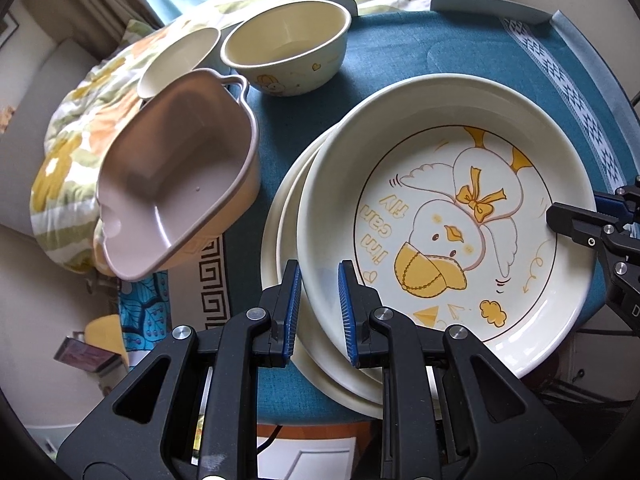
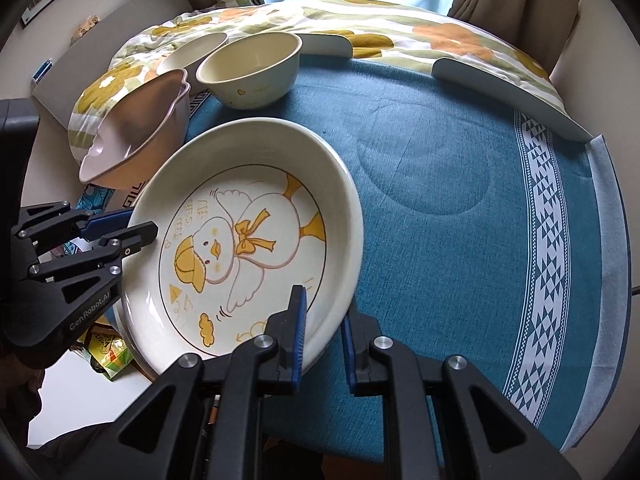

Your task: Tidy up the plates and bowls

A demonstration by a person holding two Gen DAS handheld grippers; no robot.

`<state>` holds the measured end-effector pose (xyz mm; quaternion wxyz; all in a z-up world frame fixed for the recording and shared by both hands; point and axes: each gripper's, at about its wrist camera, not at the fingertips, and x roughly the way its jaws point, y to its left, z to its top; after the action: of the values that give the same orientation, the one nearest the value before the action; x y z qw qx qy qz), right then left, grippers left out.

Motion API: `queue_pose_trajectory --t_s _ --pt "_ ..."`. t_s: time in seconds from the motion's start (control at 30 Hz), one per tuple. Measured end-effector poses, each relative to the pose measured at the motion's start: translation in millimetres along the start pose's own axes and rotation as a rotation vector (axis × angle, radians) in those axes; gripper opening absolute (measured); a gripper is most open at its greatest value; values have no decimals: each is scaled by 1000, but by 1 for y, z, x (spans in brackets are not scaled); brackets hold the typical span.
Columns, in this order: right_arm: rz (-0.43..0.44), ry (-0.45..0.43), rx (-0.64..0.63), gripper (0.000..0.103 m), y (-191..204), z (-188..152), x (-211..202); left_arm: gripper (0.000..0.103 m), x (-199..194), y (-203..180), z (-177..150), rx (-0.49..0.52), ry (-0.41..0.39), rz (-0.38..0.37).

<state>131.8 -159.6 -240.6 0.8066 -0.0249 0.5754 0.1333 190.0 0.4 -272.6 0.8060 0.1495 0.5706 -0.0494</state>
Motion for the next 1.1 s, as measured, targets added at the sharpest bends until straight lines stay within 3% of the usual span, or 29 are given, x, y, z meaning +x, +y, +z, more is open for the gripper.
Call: queue_pose_trajectory --t_s 0.23,0.87,1.1 --pt "-5 13 3 15 2 3 1 16 -4 -9 3 41 -21 61" --pt "-84 36 -25 16 12 6 5 16 -10 1 -2 0 -27 49" --pt "-76 36 -15 16 12 6 5 16 -11 4 -4 -17 -21 32"
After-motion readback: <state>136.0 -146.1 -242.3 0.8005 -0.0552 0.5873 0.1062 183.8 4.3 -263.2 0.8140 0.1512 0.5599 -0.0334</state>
